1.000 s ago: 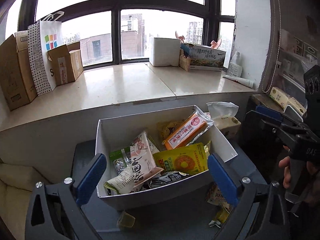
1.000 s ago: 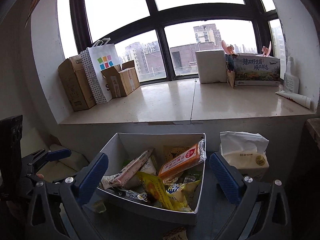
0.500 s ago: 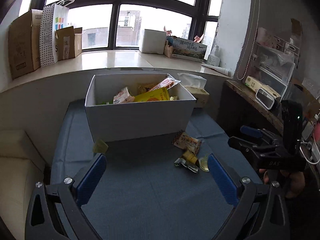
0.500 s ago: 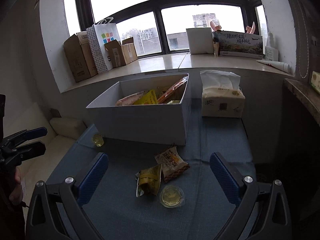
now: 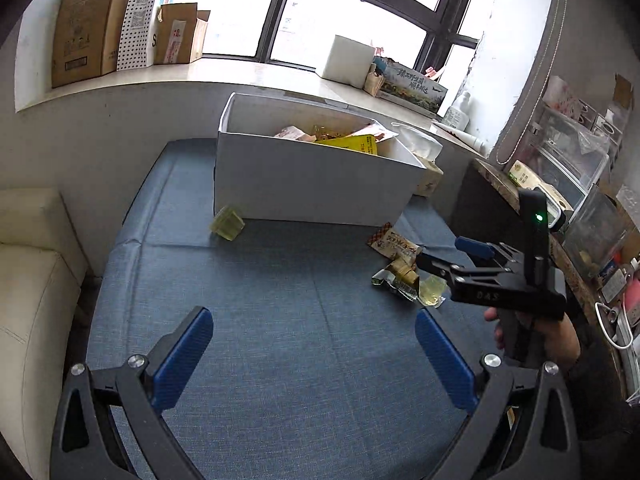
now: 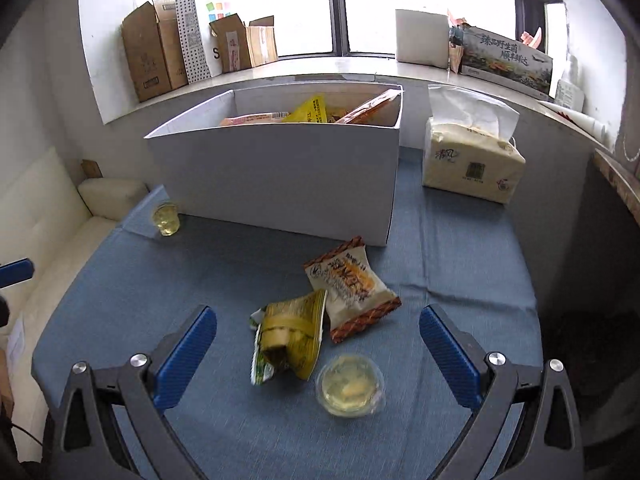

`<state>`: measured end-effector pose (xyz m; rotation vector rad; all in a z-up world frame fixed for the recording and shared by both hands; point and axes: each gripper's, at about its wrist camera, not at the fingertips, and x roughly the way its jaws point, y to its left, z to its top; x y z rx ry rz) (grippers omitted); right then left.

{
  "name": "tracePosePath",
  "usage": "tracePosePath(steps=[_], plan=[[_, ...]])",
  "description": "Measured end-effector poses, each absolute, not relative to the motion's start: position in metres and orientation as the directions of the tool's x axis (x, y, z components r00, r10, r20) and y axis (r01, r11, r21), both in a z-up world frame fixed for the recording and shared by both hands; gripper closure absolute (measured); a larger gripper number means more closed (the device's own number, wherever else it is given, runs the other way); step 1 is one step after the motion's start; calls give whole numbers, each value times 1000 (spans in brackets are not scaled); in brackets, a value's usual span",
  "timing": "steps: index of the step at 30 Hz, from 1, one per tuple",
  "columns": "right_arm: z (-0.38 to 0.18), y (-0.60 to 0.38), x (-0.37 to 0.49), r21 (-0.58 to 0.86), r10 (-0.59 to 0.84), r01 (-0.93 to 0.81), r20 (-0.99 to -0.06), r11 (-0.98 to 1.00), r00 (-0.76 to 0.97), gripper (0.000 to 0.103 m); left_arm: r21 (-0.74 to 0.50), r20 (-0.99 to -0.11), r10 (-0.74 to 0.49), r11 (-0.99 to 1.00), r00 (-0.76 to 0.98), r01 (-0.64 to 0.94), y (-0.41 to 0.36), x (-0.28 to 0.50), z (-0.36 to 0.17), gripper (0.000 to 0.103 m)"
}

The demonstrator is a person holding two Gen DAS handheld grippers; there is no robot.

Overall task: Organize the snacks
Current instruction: 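Grasp the brown-edged cake packet with the right gripper, then grasp a clear jelly cup with the left gripper while the right lifts the cake packet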

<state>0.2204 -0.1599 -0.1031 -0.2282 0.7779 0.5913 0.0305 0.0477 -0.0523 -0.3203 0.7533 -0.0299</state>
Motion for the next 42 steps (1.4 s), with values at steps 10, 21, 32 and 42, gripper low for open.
tracePosePath(steps=[10, 21, 32, 42], plan=[[-140, -118, 291, -69, 282, -581, -825, 811, 491, 0, -307, -697, -129, 942, 705, -132, 63, 28, -68, 0], [-152, -125, 282, -23, 312, -609, -843, 793, 439, 53, -298, -713, -112, 942, 692, -155, 67, 29, -75, 0], [-103, -160, 245, 50, 431, -601, -745, 797, 509, 56, -155, -752, -17, 976, 659, -151, 78, 86, -78, 0], [-44, -206, 196, 128, 513, -571, -625, 811, 589, 56, -5, -811, 91, 987, 578, -163, 100, 185, -113, 0]])
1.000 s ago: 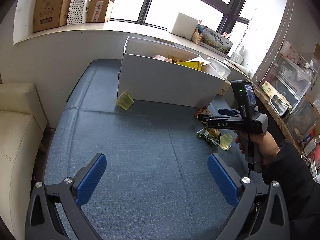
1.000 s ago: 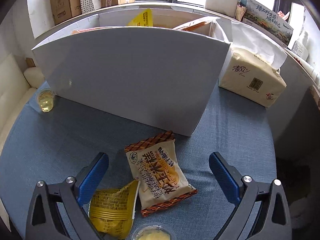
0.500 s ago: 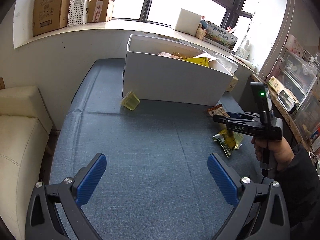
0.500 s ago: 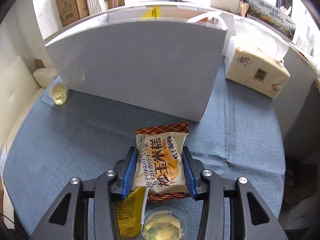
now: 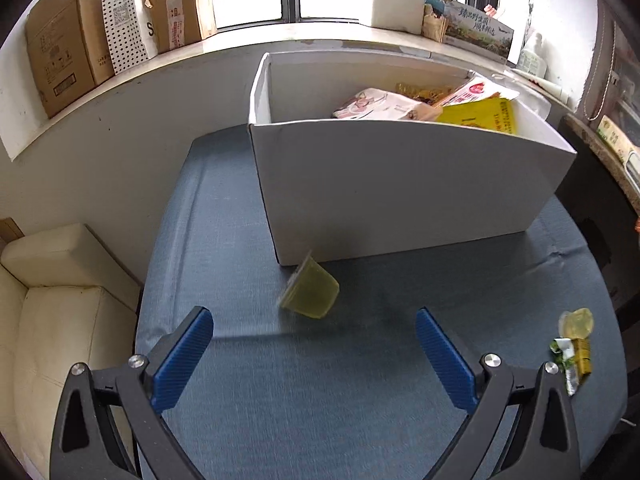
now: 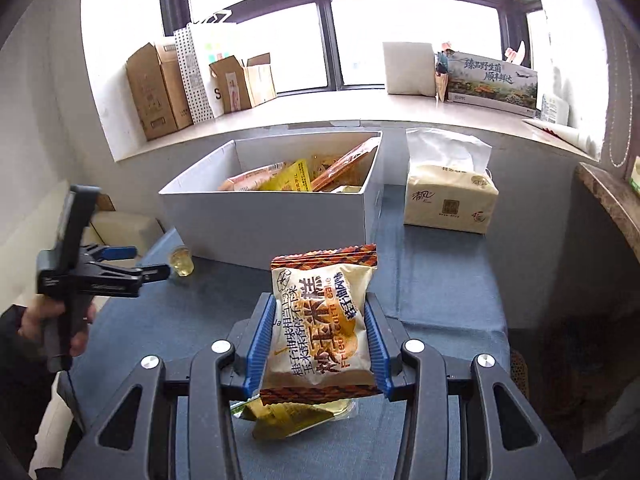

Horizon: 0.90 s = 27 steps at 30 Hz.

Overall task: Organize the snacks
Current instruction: 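Grasp a clear jelly cup with the left gripper while the right lifts the cake packet, then lower the jelly cup and cake packet into the white box, opening both grippers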

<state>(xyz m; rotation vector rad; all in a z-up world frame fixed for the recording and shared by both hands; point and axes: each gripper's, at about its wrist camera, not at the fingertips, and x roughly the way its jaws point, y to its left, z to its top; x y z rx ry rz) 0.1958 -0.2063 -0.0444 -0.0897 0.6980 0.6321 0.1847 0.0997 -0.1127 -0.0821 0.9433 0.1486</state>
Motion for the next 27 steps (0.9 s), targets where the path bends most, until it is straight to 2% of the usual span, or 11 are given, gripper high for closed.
tracePosePath(steps=[5, 6, 7, 8, 9, 10, 15, 27], plan=[[-37, -224, 174, 152, 529, -564, -602, 812, 598, 56, 52, -837, 136, 984, 530, -171, 105, 211, -140, 3], [-38, -226, 171, 147, 524, -562, -602, 814, 602, 56, 59, -842, 144, 982, 520, -177, 107, 214, -143, 14], [-39, -227, 169, 145, 523, -562, -602, 815, 604, 56, 58, -848, 146, 981, 510, -184, 109, 216, -147, 30], [-39, -228, 169, 150, 528, -564, -602, 812, 600, 56, 50, -854, 139, 981, 502, -187, 111, 218, -150, 34], [-41, -229, 168, 155, 530, -564, -604, 811, 596, 56, 29, -846, 121, 983, 519, -182, 113, 217, -149, 43], [-43, -228, 169, 150, 523, -561, -611, 814, 595, 56, 13, -848, 102, 985, 521, -172, 113, 216, -150, 58], [-50, -220, 161, 150, 535, -581, -616, 800, 578, 56, 18, -836, 108, 985, 538, -170, 112, 207, -142, 68], [-58, -191, 153, 186, 588, -627, -615, 756, 526, 56, -161, -722, -47, 982, 690, -102, 85, 117, -65, 69]])
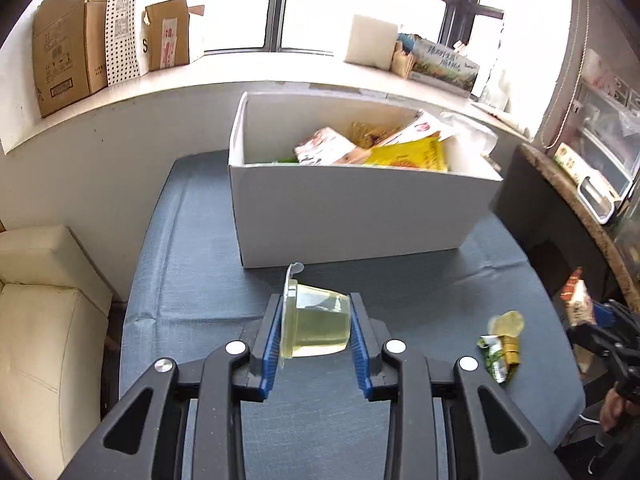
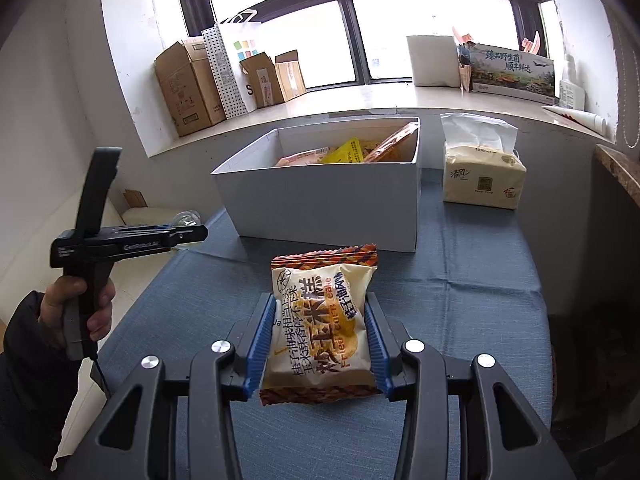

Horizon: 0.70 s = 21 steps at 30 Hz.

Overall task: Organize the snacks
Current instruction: 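Lower the jelly cup and cake packet into the white box, opening both grippers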

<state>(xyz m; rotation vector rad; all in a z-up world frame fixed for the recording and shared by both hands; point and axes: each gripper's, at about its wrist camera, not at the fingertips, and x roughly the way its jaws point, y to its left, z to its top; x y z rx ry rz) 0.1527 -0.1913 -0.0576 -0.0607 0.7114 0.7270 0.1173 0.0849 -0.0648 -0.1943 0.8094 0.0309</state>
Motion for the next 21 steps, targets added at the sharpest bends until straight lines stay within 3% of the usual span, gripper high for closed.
tracePosePath(steps=[6, 12, 21], plan=[[-35, -175, 169, 225, 637, -648, -572, 728, 517, 56, -190, -622, -81, 981, 779, -49, 72, 115, 2, 69], [-4, -153, 224, 263, 659, -636, -533, 725, 531, 56, -171, -598, -59, 984, 799, -55, 82, 163, 45, 69], [22, -100, 314, 195, 597, -612, -568, 767, 567, 56, -67, -652, 12, 995, 758, -74, 90, 258, 32, 69]])
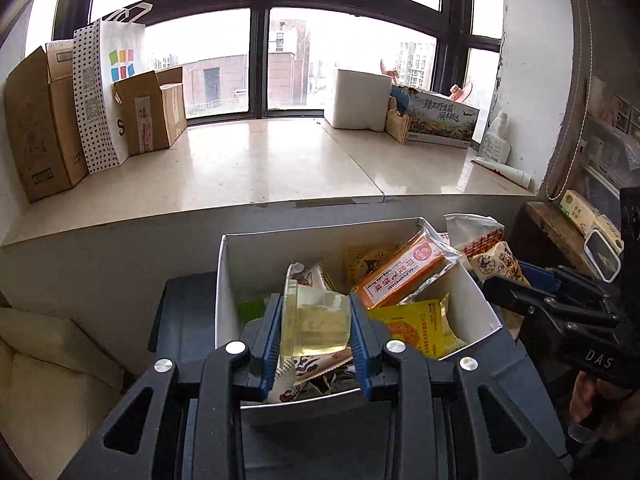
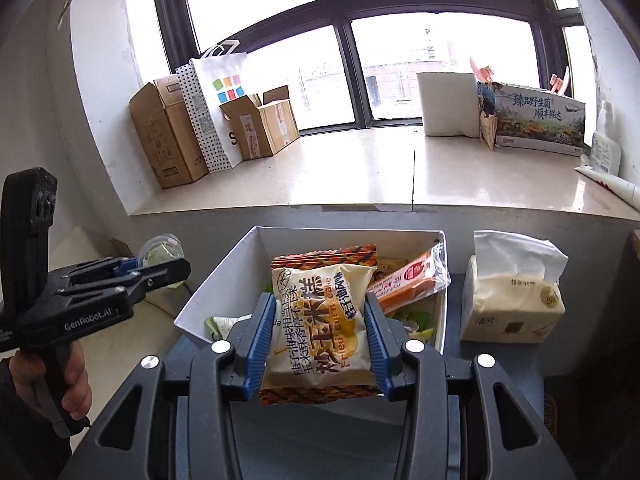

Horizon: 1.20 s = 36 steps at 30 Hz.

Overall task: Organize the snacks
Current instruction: 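Lower the jelly cup and cake packet into the white box, opening both grippers, then grasp the gold triangular packet with the right gripper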

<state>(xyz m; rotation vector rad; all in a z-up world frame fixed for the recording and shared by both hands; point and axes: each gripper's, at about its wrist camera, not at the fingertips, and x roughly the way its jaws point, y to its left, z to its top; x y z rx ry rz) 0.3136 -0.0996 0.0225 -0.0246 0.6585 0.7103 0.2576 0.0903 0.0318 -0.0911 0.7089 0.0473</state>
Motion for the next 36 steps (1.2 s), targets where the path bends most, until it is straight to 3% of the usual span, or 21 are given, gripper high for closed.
tracePosePath(steps=[3, 5, 6, 7, 8, 9, 24, 36], plan=[[22, -85, 336, 173, 574, -605, -591, 777, 567, 56, -27, -668, 53, 995, 742, -95, 92, 275, 21, 68], [21, -78, 347, 164, 561, -599, -601, 784, 569, 54, -69, -679, 24, 993, 734, -96, 97, 281, 15, 64], [19, -77, 353, 180, 569, -602, -608, 778, 553, 50, -85, -687, 10, 992, 726, -94, 99, 283, 13, 47], [16, -75, 357, 192, 571, -600, -617, 776, 541, 43, -96, -695, 1, 991, 719, -94, 101, 285, 12, 22], [13, -74, 360, 189, 556, -588, -631, 787, 541, 18, -99, -694, 1, 990, 720, -97, 101, 284, 11, 11], [12, -75, 360, 177, 533, -565, -633, 806, 561, 4, -97, -686, 6, 990, 728, -100, 102, 281, 11, 0], [23, -105, 301, 109, 561, -624, -576, 774, 594, 0, -86, -662, 4, 993, 749, -82, 87, 241, 26, 0], [11, -170, 199, 102, 620, -691, -549, 716, 561, 0, -106, -597, -82, 994, 798, 23, 43, 136, 42, 0]])
